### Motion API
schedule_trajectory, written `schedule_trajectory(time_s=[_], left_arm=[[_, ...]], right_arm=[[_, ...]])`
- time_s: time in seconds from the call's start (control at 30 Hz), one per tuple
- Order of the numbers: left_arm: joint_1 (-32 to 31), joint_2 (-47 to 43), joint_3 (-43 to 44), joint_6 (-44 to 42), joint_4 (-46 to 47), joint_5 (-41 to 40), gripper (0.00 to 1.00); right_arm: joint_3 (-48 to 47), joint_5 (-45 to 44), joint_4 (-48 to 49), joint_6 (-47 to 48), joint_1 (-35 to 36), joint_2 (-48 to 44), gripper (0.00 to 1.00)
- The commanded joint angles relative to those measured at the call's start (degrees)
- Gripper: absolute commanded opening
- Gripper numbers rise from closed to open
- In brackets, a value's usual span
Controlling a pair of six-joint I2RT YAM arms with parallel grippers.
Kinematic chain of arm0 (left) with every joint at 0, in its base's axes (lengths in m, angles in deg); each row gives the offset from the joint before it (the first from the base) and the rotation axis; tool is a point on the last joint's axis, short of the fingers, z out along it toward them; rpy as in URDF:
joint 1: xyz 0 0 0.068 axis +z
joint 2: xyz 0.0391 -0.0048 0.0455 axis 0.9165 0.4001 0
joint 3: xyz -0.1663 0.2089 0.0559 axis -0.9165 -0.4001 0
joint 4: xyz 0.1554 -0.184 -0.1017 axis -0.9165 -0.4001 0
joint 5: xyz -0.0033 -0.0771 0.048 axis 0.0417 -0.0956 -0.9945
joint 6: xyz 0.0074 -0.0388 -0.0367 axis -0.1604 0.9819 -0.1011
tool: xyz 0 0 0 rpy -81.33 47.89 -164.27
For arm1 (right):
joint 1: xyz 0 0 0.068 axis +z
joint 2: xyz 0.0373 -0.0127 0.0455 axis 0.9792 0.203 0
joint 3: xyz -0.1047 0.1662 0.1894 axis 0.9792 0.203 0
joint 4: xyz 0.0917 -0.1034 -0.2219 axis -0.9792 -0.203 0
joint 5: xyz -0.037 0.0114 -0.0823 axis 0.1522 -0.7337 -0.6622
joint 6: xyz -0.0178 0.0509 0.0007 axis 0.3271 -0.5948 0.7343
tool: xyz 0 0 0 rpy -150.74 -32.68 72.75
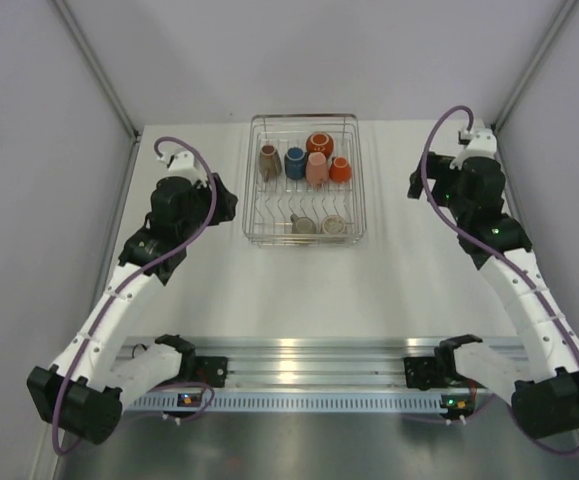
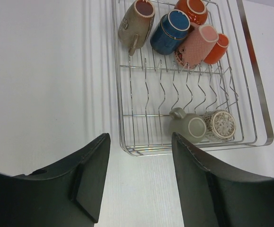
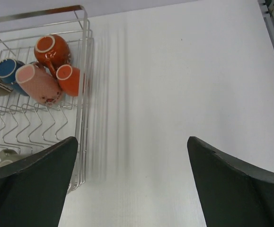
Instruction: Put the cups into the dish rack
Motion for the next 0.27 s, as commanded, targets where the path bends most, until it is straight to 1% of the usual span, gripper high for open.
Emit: schedule_trajectory(time_s=[0.0,0.13,0.23], left_arm=[[0.50,-1.01,2.11,0.79,1.50,0.95,0.60],[0.68,-1.27,1.84,0.79,1.33,0.95,0.61],[0.94,-1.27,1.23,1.23,1.68,1.13,0.63]], right_arm=[[0.16,3.29,3.71,-1.44,-1.81,-2.68,0.99],[0.25,4.35,3.45,-1.70,-2.95,-2.34,0.99],[1.30,4.87,4.50,-1.79,-3.65,-2.42,0.99]])
